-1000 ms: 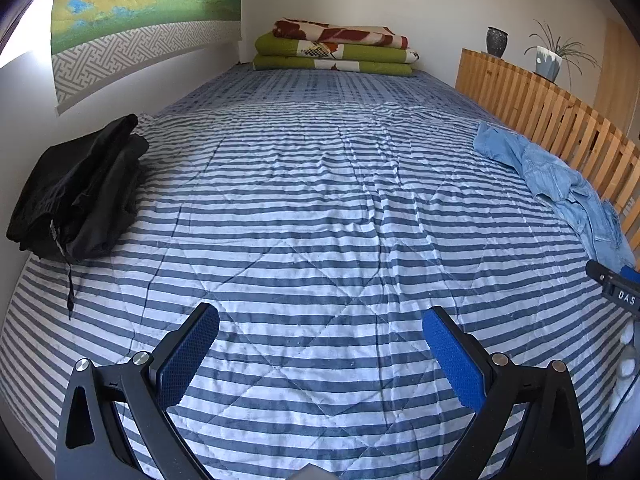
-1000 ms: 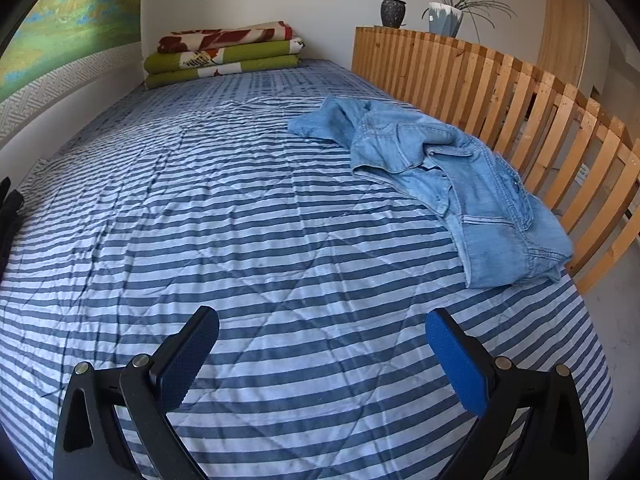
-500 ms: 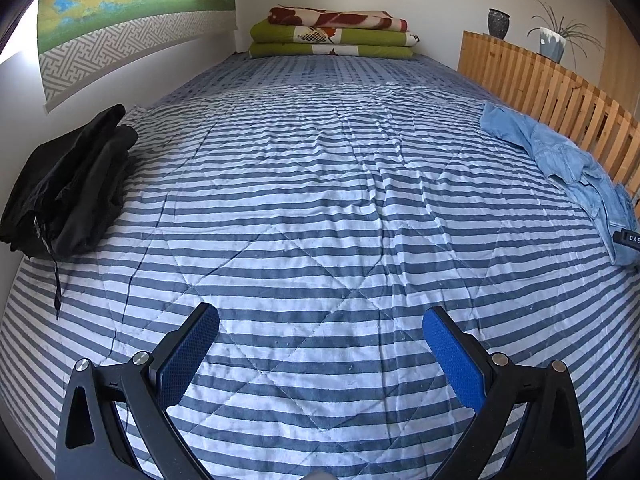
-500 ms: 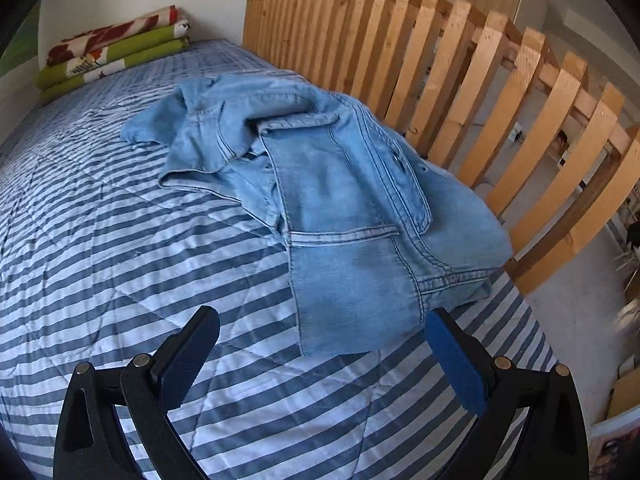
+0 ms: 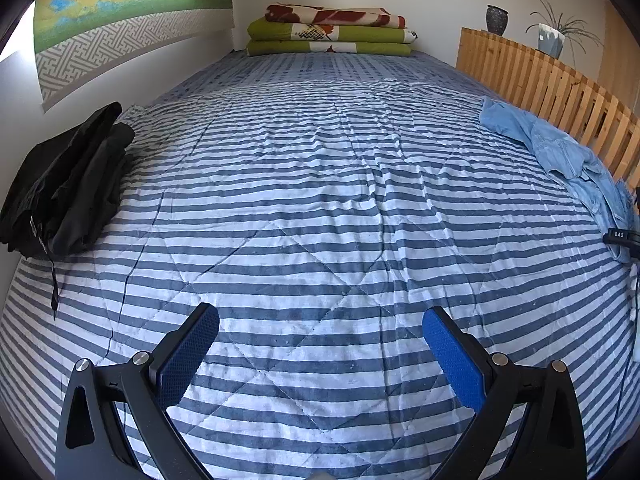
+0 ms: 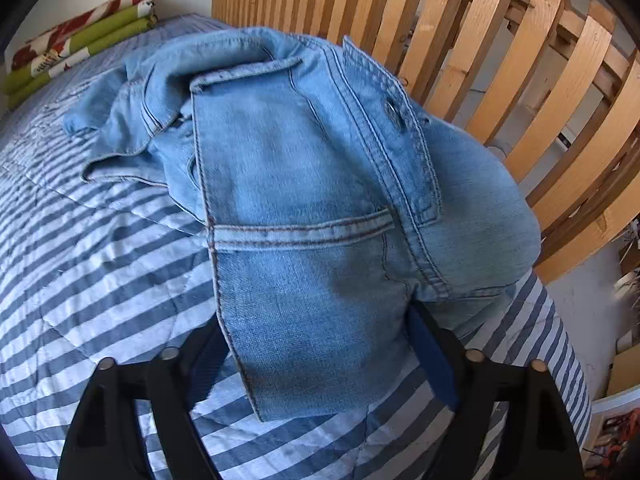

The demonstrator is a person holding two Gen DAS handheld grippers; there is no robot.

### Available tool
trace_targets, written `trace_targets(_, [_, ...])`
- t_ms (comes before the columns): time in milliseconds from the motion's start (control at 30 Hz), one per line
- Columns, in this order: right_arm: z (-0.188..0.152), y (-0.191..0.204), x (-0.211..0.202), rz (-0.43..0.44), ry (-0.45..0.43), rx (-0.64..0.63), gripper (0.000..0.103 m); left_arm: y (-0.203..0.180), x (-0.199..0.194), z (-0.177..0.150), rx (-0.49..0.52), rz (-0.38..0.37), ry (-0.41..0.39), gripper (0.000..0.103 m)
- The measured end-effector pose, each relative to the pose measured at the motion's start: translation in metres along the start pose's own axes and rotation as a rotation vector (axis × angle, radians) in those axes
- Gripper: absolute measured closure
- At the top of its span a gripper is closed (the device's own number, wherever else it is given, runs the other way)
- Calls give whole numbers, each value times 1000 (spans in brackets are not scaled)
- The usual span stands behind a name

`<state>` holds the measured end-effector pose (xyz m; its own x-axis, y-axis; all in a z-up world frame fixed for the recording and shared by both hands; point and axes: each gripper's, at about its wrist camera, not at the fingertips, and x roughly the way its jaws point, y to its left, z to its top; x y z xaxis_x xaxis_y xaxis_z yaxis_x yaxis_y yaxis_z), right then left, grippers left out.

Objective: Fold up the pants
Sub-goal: 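Move the right tool to the denim jacket and grasp its hem, then lift the denim jacket with the right tool and drag it across the bed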

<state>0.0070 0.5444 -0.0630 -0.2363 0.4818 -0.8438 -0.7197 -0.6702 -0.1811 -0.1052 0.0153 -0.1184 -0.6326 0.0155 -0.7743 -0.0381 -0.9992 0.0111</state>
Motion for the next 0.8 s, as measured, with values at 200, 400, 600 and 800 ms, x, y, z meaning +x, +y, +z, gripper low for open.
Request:
trace_targets(200, [1,-13,-8,67,4,68,53,3,-3,-1,6,-11,-2,0])
trace_targets(400, [0,-20,-22,134,-8,84,79,6,-9,-4,9,-12,-12,1])
trace_targets(600, [-4,-5,-54,262,-42,54,85,17,-18,0,-18,-15,-30,2])
trace_targets(800, [-31,33,-116,424,-102,-68,87,31,-32,5,-41,-18,-63,2])
